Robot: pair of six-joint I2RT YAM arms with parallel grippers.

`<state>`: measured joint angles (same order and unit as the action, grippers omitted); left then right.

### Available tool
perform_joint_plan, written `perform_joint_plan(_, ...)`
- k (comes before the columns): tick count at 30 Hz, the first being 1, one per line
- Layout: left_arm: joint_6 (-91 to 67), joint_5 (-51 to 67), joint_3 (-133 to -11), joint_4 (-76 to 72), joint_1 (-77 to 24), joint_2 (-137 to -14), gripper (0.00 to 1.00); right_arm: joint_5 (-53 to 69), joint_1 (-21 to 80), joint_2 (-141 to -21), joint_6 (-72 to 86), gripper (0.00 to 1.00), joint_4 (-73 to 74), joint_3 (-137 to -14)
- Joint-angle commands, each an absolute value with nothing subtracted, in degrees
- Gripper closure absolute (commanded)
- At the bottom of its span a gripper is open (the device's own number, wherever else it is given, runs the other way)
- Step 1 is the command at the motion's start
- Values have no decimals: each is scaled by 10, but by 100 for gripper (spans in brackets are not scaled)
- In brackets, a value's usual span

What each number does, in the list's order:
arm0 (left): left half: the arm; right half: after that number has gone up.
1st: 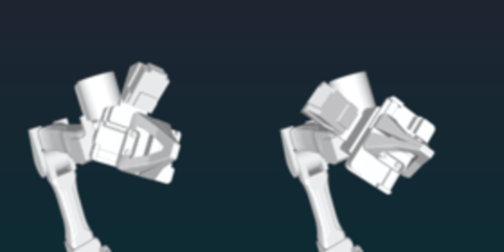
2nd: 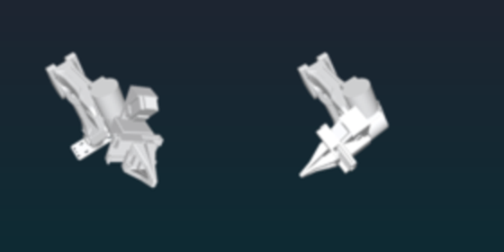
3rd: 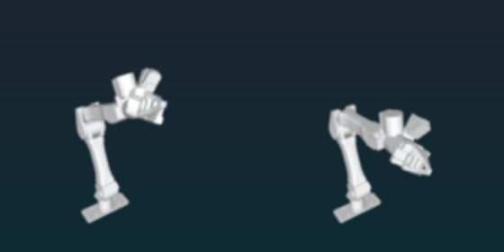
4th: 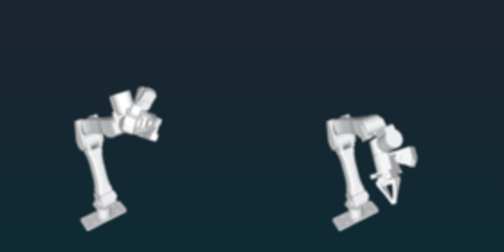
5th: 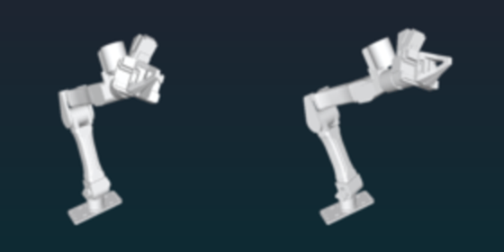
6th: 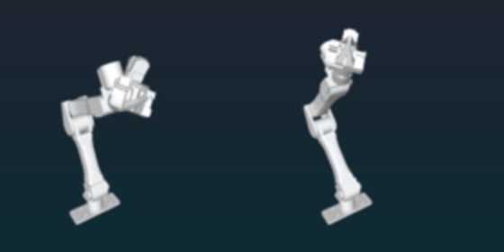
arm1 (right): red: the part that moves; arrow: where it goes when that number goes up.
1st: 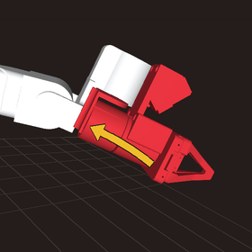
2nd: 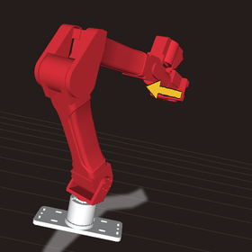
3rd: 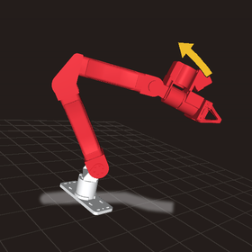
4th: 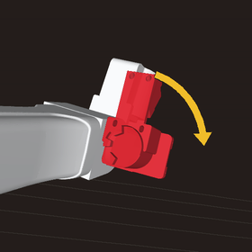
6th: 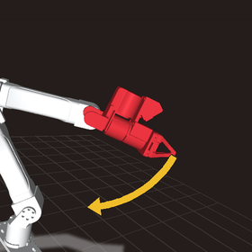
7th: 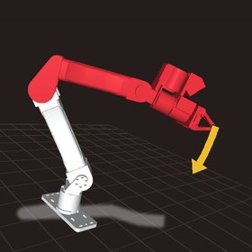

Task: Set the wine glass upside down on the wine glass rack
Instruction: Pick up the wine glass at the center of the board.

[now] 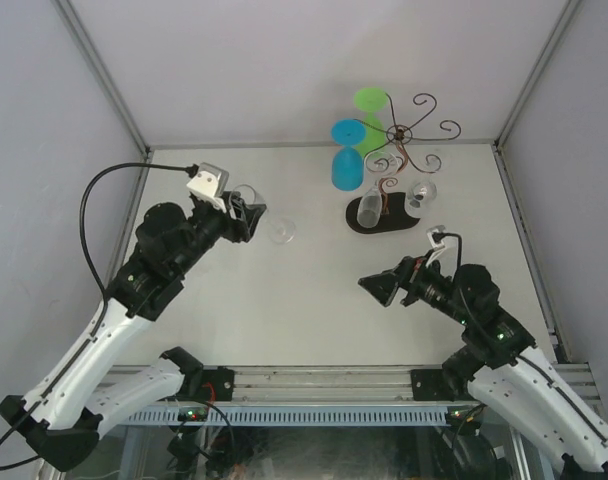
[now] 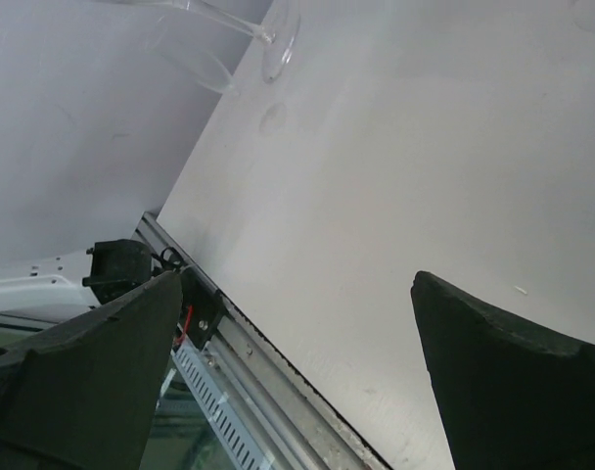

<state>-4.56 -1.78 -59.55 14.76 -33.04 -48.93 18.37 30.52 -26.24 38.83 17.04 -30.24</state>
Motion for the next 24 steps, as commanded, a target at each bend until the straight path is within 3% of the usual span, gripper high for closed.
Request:
perform_joint_plan(1,-54,-35,-579,135,-377,-475,71,-25,415,-264,410,0,58,-270)
perform_joint_plan(9,-75,-67,-552,129,-455,-457,71,-131,518,-264,470,0,-42,-179)
perform_joint_plan(24,-103,-77,-524,113,-536,-454,72,-115,503,-231,517,0,-61,-136)
